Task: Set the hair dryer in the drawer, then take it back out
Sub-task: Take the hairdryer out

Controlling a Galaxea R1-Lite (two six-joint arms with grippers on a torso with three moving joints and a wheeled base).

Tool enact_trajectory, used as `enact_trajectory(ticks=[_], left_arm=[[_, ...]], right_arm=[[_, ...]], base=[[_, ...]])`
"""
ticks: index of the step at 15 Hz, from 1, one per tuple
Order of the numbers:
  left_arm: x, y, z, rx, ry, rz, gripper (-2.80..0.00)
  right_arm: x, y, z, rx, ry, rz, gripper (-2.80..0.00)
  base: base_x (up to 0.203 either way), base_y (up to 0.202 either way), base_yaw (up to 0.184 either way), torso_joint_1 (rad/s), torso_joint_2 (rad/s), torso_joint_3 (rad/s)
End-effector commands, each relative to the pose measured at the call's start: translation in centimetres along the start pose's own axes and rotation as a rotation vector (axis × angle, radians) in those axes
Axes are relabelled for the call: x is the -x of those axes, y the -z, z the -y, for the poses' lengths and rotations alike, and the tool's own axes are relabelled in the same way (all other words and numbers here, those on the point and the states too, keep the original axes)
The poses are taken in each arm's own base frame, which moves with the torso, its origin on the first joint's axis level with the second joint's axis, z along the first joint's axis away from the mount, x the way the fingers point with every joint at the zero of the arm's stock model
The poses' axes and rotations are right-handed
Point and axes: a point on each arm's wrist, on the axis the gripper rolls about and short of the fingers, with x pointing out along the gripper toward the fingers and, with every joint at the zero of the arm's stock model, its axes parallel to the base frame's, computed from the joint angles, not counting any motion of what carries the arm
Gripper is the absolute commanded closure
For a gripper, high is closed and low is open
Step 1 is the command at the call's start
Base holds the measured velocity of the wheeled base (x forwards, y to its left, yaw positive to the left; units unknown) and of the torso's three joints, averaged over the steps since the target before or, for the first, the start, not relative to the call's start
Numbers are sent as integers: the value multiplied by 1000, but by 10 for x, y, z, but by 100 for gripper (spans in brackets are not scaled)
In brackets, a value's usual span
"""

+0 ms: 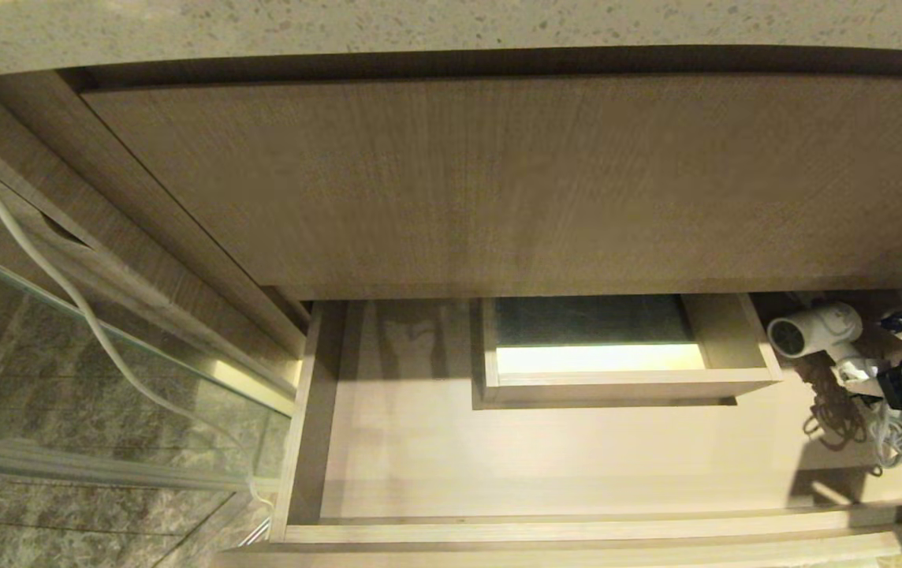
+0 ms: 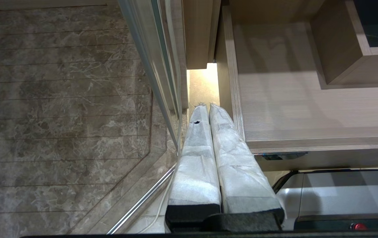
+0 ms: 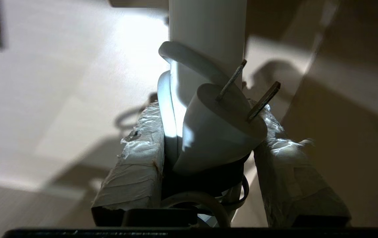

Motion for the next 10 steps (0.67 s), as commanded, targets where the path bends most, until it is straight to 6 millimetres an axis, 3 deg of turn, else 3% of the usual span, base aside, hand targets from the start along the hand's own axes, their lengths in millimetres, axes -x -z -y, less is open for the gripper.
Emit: enact_trajectory(ticks=[1, 10], left_arm=[[0, 0, 0, 0, 0, 1, 0], [0, 0, 0, 0, 0, 1, 0]], right_arm=[[11, -2, -2, 8, -2, -6, 0], [66, -3, -6, 40, -55, -92, 0]], base=[[0, 0, 0, 0, 0, 0], [0, 0, 0, 0, 0, 0]])
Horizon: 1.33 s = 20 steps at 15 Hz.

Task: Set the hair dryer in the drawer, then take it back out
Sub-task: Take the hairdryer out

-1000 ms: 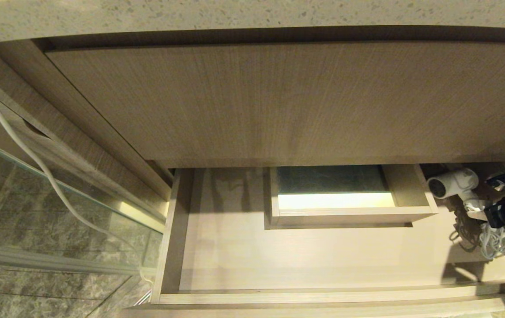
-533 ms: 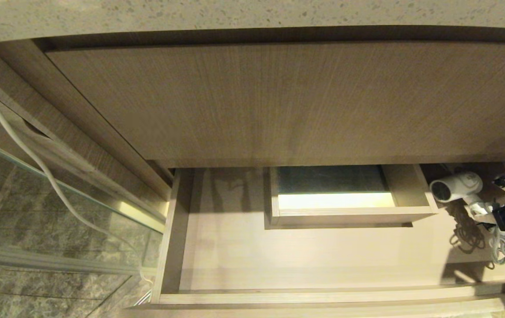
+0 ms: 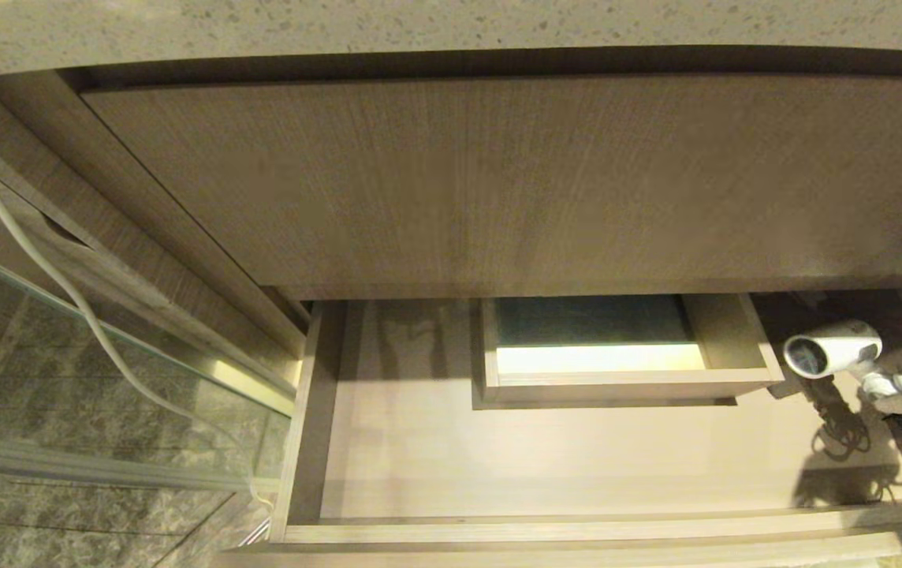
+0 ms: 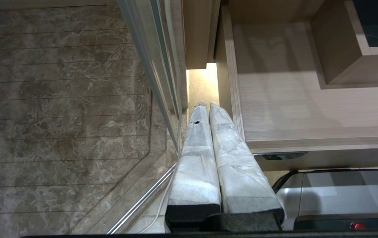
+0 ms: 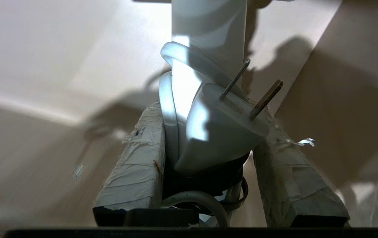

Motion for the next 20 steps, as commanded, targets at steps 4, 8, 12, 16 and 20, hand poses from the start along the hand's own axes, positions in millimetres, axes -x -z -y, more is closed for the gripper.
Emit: enact_trajectory(ticks=[4, 8, 12, 16, 20], left_arm=[[0, 0, 0, 0, 0, 0, 0], [0, 0, 0, 0, 0, 2, 0], [0, 0, 0, 0, 0, 2, 0], [0, 0, 0, 0, 0, -1, 0], [0, 0, 0, 0, 0, 0, 0]], right_arm=[[41, -9, -6, 11, 37, 12, 0], [71, -8, -18, 17, 7, -27, 0], [110, -19, -32, 29, 26, -23, 0], [153, -22, -48, 29, 93, -4, 0], [196, -26, -73, 52, 188, 28, 0]], base=[[0, 0, 0, 0, 0, 0], [0, 0, 0, 0, 0, 0], [0, 0, 0, 0, 0, 0], [0, 0, 0, 0, 0, 0], [0, 0, 0, 0, 0, 0]])
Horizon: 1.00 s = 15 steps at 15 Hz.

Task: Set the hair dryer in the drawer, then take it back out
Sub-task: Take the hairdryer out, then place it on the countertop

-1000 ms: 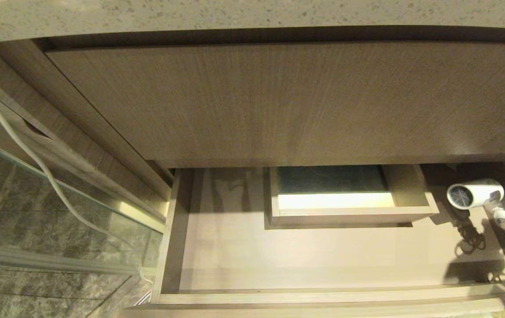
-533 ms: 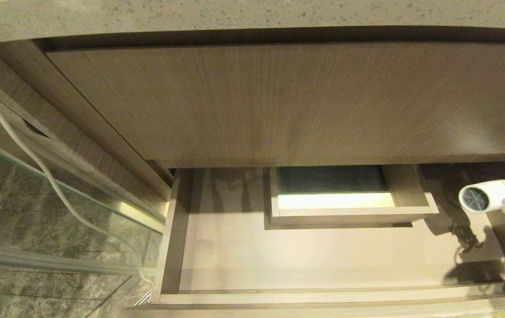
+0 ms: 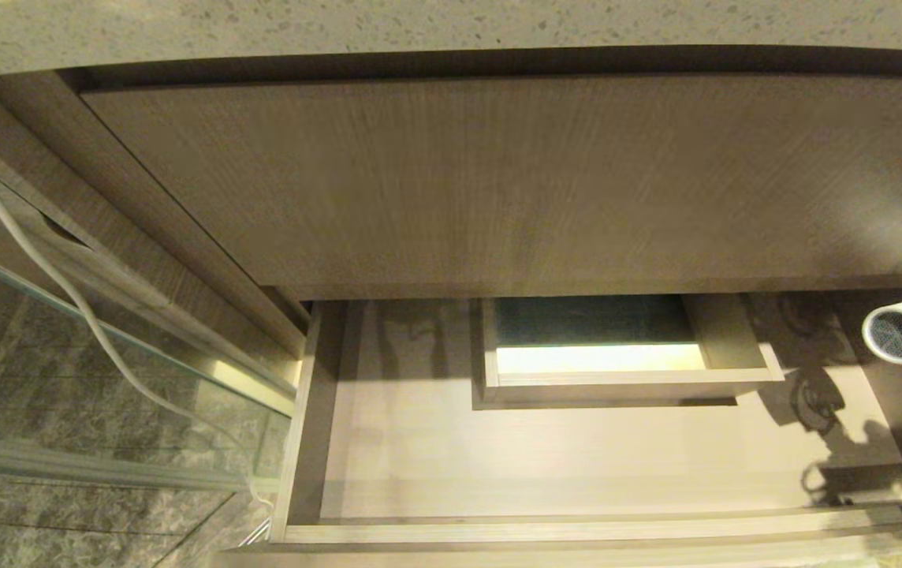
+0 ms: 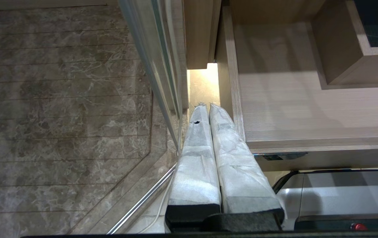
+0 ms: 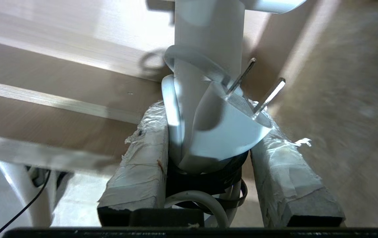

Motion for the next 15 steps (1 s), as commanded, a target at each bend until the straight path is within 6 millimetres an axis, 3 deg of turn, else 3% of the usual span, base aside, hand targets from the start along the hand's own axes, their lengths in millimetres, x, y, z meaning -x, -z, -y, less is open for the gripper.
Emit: enact_trajectory(ticks=[1, 5, 12, 15], left_arm=[[0, 0, 0, 0, 0, 0, 0], [0, 0, 0, 0, 0, 1, 0], [0, 0, 0, 0, 0, 1, 0], [0, 0, 0, 0, 0, 1, 0]], right_arm=[[44, -7, -22, 40, 90, 40, 0], [84, -12, -53, 75, 164, 84, 0], [169, -24, -128, 110, 286, 139, 0], [192, -28, -151, 122, 311, 155, 0]], base=[[0, 0, 0, 0, 0, 0], [0, 0, 0, 0, 0, 0], [0, 0, 0, 0, 0, 0], [0, 0, 0, 0, 0, 0]])
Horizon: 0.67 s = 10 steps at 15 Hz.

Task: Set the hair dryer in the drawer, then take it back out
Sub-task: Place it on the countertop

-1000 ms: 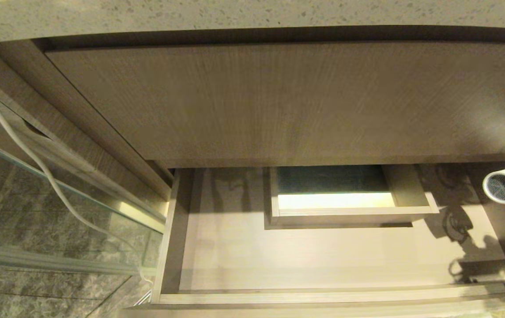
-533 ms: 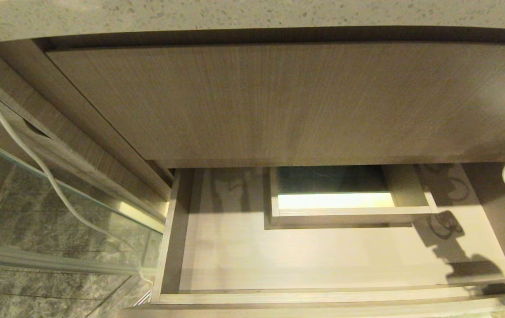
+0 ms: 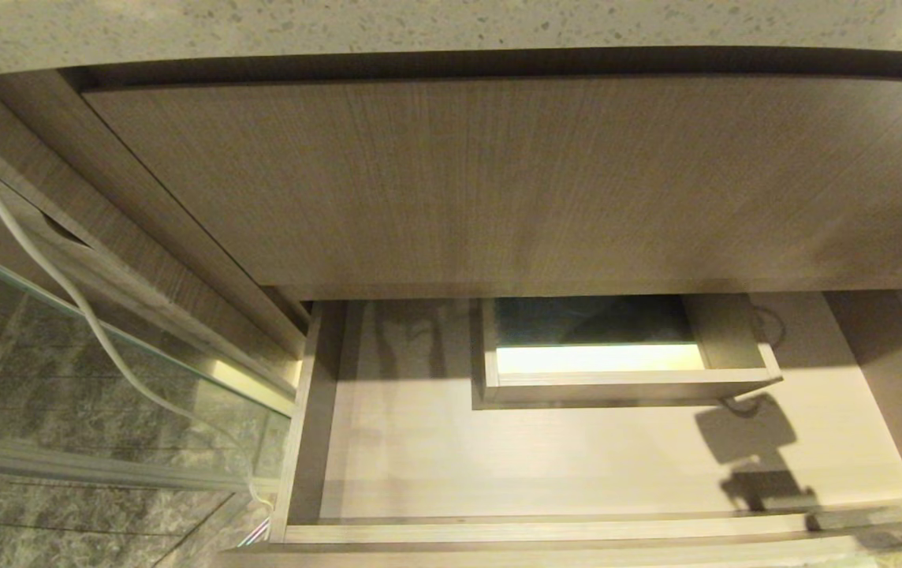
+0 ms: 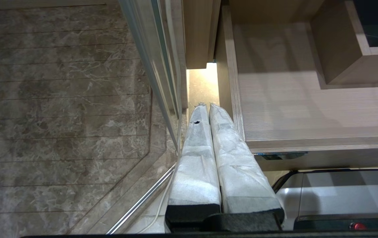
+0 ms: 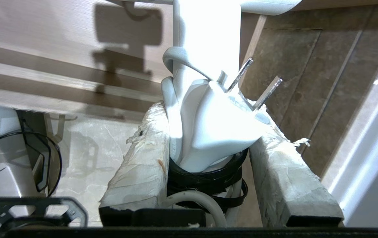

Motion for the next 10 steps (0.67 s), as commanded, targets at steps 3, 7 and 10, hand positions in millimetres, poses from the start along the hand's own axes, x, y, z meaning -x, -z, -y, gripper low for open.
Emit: enact_trajectory(ticks=[3, 7, 10], left_arm=[[0, 0, 0, 0, 0, 0, 0], [0, 0, 0, 0, 0, 2, 0], [0, 0, 0, 0, 0, 2, 0]], right_arm=[[35, -11, -20, 38, 43, 34, 0], [43, -18, -19, 4, 73, 54, 0], [45, -19, -19, 11, 89, 66, 0]], base=[[0, 0, 0, 0, 0, 0], [0, 0, 0, 0, 0, 0], [0, 0, 0, 26, -19, -7]])
